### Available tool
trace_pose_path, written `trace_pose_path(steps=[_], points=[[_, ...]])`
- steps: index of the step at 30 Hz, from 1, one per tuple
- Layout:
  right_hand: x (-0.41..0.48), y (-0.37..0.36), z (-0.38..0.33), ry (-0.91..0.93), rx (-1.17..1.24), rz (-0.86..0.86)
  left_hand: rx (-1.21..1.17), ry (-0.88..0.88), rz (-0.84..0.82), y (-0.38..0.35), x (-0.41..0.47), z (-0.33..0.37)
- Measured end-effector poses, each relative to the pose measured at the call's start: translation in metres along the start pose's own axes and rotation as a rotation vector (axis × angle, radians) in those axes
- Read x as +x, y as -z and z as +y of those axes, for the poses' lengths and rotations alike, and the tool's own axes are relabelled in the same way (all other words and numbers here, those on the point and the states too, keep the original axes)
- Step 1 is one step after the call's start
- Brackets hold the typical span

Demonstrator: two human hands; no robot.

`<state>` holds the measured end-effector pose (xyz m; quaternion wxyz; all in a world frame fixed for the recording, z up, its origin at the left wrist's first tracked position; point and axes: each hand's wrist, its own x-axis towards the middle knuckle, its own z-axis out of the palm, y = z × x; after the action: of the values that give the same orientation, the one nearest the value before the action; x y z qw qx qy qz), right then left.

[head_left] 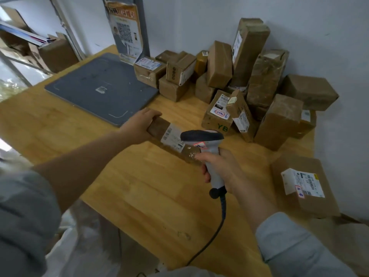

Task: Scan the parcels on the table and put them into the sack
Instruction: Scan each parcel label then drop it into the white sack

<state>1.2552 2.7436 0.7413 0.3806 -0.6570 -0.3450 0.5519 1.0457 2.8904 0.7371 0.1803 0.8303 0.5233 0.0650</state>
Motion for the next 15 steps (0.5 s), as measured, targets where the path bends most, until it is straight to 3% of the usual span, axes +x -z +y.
trace_pose_path(steps=[7,15], points=[[-0.006,-0.028,-0.012,0.223,-0.329,0.026,0.222,-0.143,0.024,0.071,0.009,-0.008],[-0.026,-0.040,-0.014,0.404,-0.368,-0.003,0.289,-0.102,0.053,0.092,-0.007,-0.014]])
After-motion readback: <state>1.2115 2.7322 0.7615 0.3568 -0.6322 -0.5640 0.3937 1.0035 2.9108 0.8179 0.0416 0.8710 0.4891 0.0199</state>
